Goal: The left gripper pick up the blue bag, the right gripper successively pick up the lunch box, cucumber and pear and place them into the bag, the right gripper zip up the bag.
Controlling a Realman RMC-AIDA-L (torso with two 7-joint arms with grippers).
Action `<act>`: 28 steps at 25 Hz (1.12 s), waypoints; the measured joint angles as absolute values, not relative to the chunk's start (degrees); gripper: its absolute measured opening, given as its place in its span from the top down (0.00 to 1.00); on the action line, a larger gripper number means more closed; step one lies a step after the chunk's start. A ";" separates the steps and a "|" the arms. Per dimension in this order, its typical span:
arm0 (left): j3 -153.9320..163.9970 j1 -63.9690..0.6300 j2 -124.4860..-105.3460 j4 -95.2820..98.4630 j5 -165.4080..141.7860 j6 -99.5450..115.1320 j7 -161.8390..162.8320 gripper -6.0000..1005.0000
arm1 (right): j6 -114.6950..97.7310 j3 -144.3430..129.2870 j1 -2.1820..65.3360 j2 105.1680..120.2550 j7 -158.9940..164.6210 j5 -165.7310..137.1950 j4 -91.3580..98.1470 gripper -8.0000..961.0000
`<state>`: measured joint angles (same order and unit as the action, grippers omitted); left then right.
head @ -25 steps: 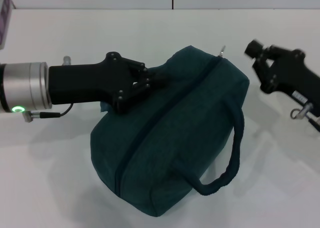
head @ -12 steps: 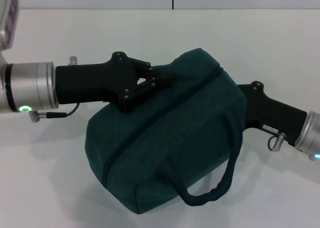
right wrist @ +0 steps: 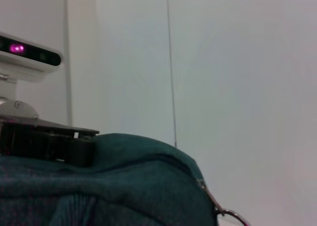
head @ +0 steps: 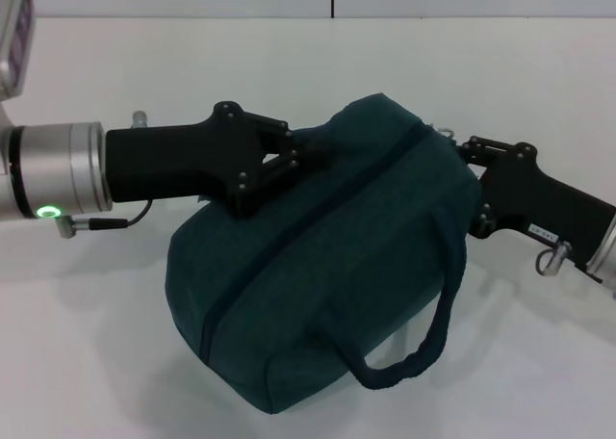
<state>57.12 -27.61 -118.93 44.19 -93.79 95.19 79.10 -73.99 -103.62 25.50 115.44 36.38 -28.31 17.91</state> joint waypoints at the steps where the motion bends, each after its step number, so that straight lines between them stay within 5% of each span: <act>1: 57.13 -27.66 -118.93 44.14 -93.82 94.98 79.05 0.90 | -73.98 -103.31 25.32 115.43 36.38 -28.34 17.91 0.83; 10: 57.13 -27.74 -118.91 44.10 -94.01 93.78 78.29 0.89 | -74.38 -101.00 24.78 115.59 35.26 -28.29 18.81 0.68; 28: 57.12 -27.77 -118.74 44.12 -93.65 92.52 77.65 0.88 | -74.63 -100.76 25.36 115.75 32.60 -28.67 20.75 0.76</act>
